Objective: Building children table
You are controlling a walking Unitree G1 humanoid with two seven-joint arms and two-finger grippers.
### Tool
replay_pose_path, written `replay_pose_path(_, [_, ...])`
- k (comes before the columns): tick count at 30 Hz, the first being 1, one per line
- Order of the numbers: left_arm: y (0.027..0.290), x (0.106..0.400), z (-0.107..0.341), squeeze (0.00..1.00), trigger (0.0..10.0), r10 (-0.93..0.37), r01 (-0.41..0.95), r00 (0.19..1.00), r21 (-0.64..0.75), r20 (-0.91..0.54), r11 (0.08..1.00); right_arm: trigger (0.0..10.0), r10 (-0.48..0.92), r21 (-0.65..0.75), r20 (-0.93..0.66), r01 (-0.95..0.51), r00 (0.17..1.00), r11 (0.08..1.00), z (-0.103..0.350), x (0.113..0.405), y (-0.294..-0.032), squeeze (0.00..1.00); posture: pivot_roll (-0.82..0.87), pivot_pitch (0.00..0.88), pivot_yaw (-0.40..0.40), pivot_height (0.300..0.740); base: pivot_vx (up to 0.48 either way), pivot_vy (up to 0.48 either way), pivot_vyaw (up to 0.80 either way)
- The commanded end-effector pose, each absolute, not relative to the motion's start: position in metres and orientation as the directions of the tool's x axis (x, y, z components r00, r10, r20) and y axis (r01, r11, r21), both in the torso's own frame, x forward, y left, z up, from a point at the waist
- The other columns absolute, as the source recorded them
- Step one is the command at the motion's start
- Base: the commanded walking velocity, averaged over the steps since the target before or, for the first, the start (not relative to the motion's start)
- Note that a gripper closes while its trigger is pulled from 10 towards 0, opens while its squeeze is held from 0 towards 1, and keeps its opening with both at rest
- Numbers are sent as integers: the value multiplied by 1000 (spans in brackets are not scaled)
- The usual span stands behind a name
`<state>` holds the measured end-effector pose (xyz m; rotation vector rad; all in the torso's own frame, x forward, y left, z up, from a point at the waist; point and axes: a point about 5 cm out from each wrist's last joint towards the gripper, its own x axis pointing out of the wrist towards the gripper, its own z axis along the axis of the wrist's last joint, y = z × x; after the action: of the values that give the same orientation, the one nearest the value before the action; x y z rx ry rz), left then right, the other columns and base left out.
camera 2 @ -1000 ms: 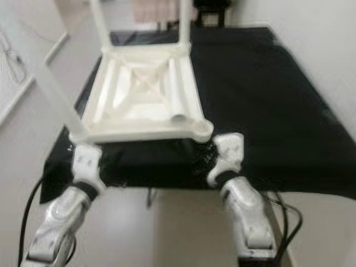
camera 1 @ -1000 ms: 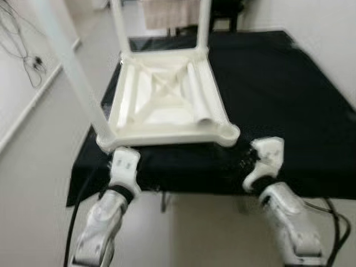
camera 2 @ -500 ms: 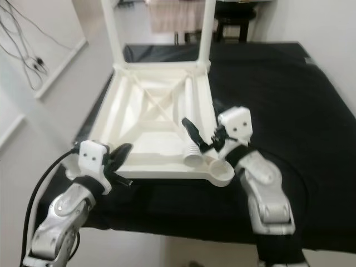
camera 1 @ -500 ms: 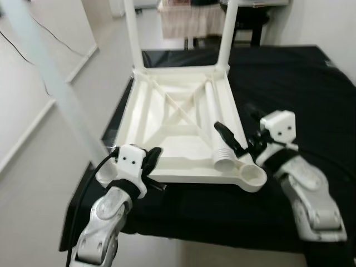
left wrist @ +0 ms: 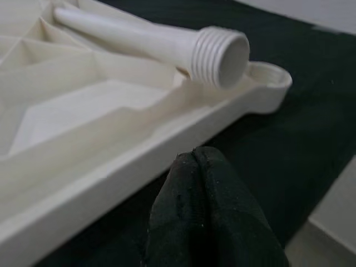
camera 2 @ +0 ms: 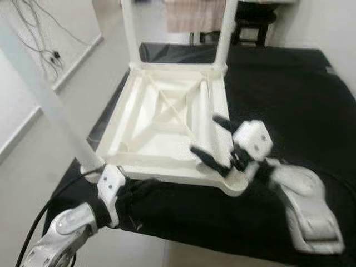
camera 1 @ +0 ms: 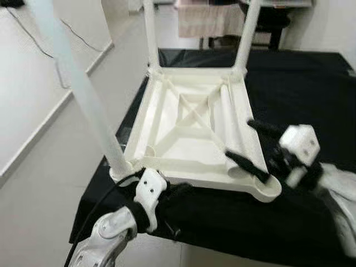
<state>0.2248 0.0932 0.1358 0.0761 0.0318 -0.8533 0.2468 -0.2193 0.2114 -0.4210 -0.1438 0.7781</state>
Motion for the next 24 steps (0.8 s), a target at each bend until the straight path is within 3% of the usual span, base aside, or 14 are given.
replay_pose_path(1, [95,222,135,0,10000,-759,763,647,49,-78,645,10000,734,-420,-63,-685,676,595,210,238,-217,122,-3,116,13,740,0,0,0])
replay_pose_path(3, [96,223,135,0,10000,-755,759,651,55,-79,649,10000,729,-439,-129,-698,672,566,202,232,-217,118,-8,118,18,740,0,0,0])
replay_pose_path(5, [97,226,136,0,10000,-739,743,669,63,-72,667,10000,618,-531,-254,-641,744,554,184,239,-225,39,-13,119,19,740,0,0,0])
replay_pose_path(6, [97,226,136,0,10000,-739,743,669,63,-72,667,10000,618,-531,-254,-641,744,554,184,239,-225,39,-13,119,19,740,0,0,0])
replay_pose_path(8, [98,229,137,0,10000,-727,730,683,73,-65,679,10000,523,-527,-236,-560,819,640,181,248,-235,0,-13,121,20,740,0,0,0])
replay_pose_path(24, [99,228,136,0,10000,-724,728,685,89,-81,680,10000,371,-587,-223,-428,901,687,187,259,-247,0,-15,127,10,740,0,0,0])
